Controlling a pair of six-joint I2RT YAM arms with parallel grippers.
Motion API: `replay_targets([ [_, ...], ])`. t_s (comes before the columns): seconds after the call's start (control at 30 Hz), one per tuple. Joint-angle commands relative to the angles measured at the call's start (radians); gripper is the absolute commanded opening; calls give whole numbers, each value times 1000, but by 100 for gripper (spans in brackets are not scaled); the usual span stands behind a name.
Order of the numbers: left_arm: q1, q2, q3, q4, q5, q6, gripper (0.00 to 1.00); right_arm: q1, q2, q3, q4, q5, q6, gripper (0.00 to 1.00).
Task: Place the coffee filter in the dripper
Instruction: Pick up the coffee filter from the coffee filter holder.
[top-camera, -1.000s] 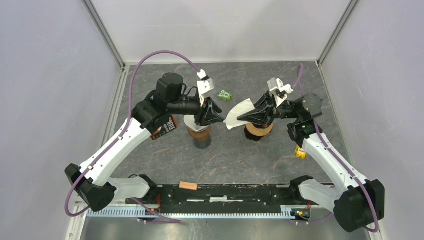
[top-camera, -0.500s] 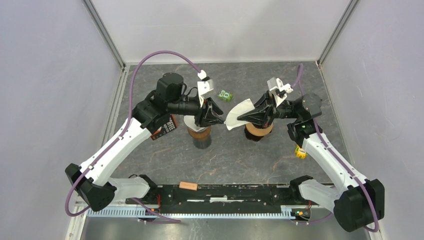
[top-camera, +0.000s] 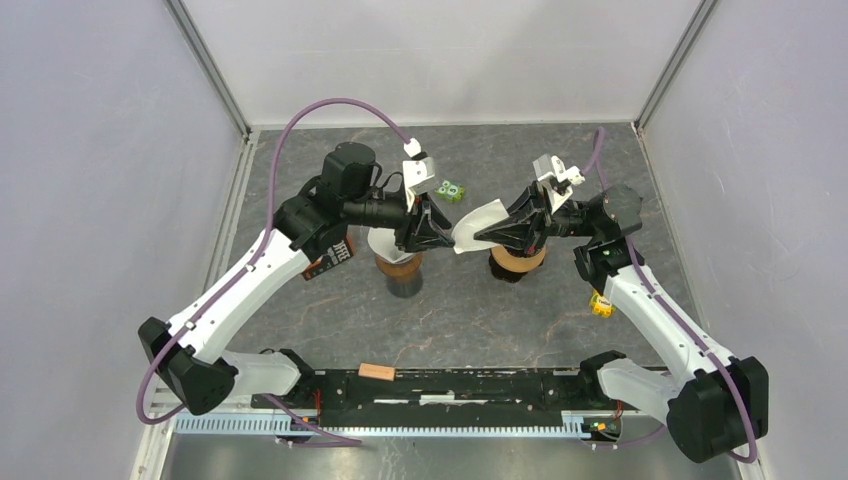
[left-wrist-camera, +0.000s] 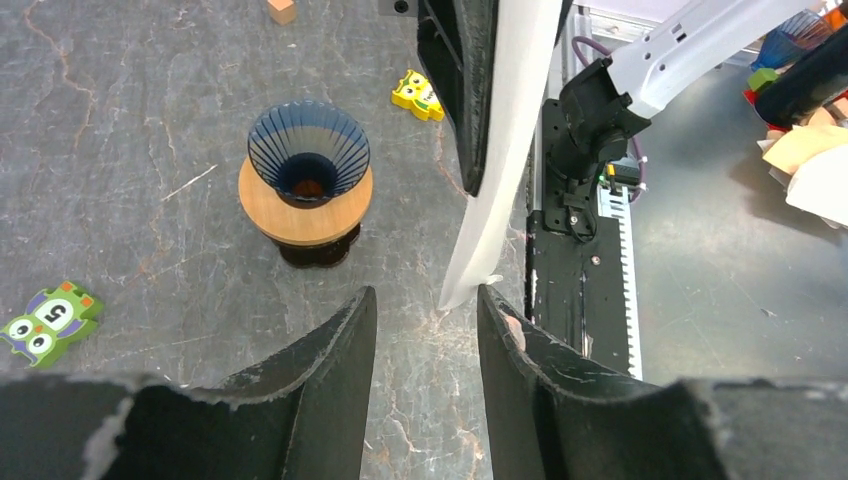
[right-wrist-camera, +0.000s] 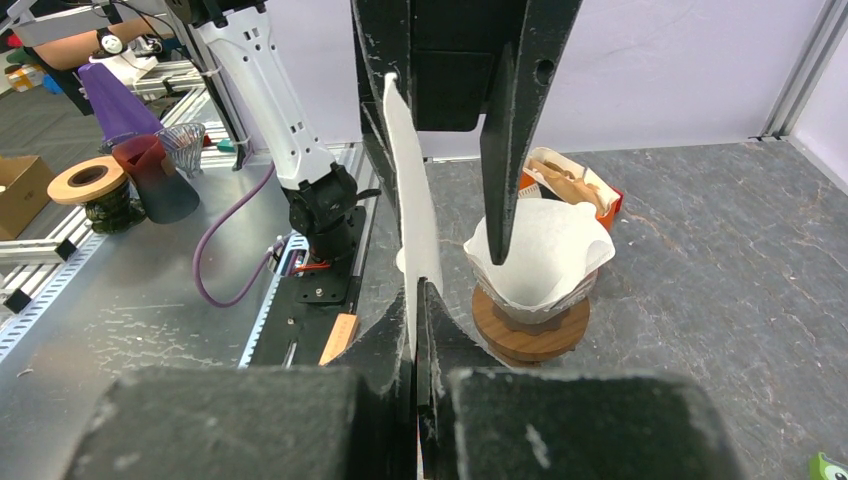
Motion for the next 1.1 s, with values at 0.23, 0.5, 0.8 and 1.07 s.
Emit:
replay_targets([
  [0.23,-6,30,86,53,-40,29,47,-5,-14,-11,12,10,-10,0],
  [0.5,-6,7,65,23,-52,78,38,-7,-18,-9,9,7,-15,0],
  [0.8,0,-17,43,21,-66,95,38,-9,-20,-12,3,7,-22,0],
  [1.07,2,-20,22,28,-64,100,38,-10,-23,-13,-1,3,-26,0],
])
